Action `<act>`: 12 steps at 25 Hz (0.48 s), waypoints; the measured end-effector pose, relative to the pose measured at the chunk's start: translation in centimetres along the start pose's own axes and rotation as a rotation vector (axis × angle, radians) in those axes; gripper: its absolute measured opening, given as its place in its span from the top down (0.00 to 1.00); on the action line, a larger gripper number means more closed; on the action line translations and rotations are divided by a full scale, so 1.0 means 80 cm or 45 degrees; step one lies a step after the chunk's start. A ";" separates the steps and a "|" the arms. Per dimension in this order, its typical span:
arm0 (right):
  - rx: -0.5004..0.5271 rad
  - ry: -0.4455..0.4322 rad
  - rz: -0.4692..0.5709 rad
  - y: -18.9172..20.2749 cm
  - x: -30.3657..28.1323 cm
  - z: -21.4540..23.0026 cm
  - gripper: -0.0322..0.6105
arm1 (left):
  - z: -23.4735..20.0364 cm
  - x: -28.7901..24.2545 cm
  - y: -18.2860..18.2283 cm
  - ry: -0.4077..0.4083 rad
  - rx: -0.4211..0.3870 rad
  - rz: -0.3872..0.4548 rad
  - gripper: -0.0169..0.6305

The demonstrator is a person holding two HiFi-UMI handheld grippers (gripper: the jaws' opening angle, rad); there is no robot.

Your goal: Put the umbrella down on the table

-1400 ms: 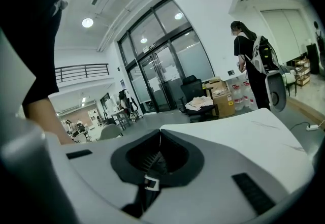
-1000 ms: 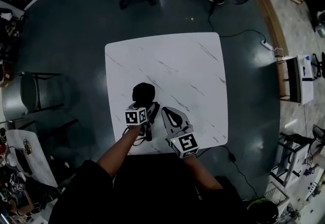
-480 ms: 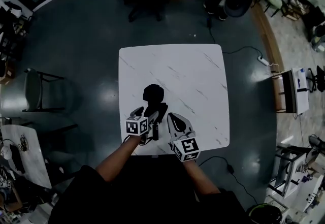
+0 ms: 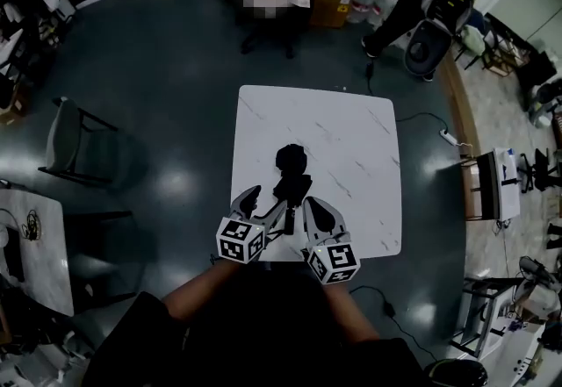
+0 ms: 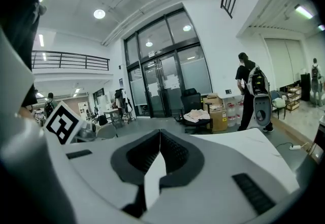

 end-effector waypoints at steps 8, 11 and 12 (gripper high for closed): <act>0.074 -0.037 0.078 -0.021 0.043 -0.128 0.92 | 0.042 0.130 -0.015 0.117 -0.070 0.150 0.71; 0.057 0.025 0.076 -0.012 0.061 -0.151 0.92 | 0.046 0.155 0.002 0.139 -0.122 0.137 0.90; 0.054 0.054 0.071 -0.007 0.066 -0.154 0.92 | 0.046 0.160 0.007 0.142 -0.140 0.144 0.93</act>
Point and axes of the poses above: the fingertips, and each gripper's own axes: x backward along the fingers, z to its right, y out of its underside, the point moved 1 cm from there along x, backward along the fingers, and after that the axes turned 12 degrees about -z, right-handed, at the moved point
